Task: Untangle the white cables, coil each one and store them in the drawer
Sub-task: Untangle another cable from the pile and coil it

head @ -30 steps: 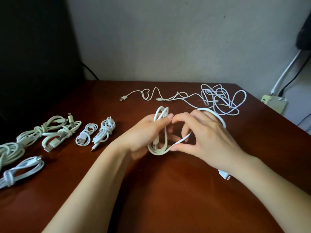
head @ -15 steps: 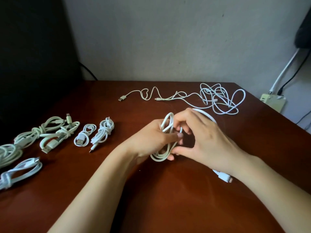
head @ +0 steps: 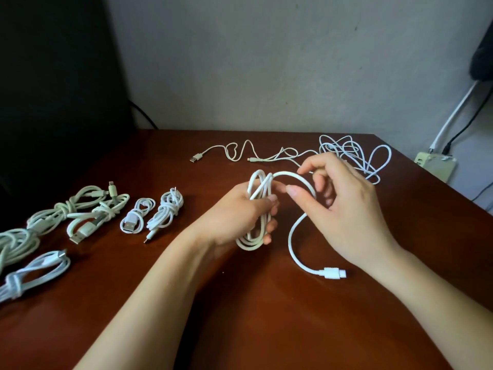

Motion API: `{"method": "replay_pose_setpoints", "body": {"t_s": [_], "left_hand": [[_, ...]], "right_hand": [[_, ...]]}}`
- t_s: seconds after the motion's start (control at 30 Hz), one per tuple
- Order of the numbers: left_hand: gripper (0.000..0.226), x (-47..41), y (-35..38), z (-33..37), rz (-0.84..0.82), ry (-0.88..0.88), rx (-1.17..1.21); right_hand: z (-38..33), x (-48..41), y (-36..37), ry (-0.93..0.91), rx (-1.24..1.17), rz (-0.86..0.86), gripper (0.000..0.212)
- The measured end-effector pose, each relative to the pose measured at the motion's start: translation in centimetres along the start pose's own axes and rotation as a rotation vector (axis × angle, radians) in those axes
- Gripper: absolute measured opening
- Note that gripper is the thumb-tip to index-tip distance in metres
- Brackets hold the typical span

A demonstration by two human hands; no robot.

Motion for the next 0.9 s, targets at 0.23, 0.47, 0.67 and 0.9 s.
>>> {"method": "replay_pose_setpoints", "body": {"t_s": [0.23,0.47,0.67,0.9], "left_hand": [[0.014,0.6,1.6,0.6,-0.146,-0.015,0.019],[0.037,0.7,1.5,0.6,-0.164,-0.064,0.072],[0.022,1.0,2.0,1.2,-0.254,0.008,-0.220],[0.029,0.5,2.8,0.8,-0.164,0.017,-0.487]], "right_hand": [[0.2,0.1,1.8,0.153,-0.406,-0.194,0.010],[1.7,-0.6,0.8,0.355,-0.539,-0.157,0.017],[4.3,0.3,1.7,0.640,-0.666,-0.181,0.022],[3.4,0.4,1.6,0.598,-0.577,-0.167,0.020]]}}
Point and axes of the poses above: each hand's wrist, its own x-axis away from the middle knuckle, its own y-axis out of the palm, z = x × y, the point moved 9 cm from there along -x, towards the middle knuckle, and after that the axes turned 3 degrees about y, right-handed, at the moved point
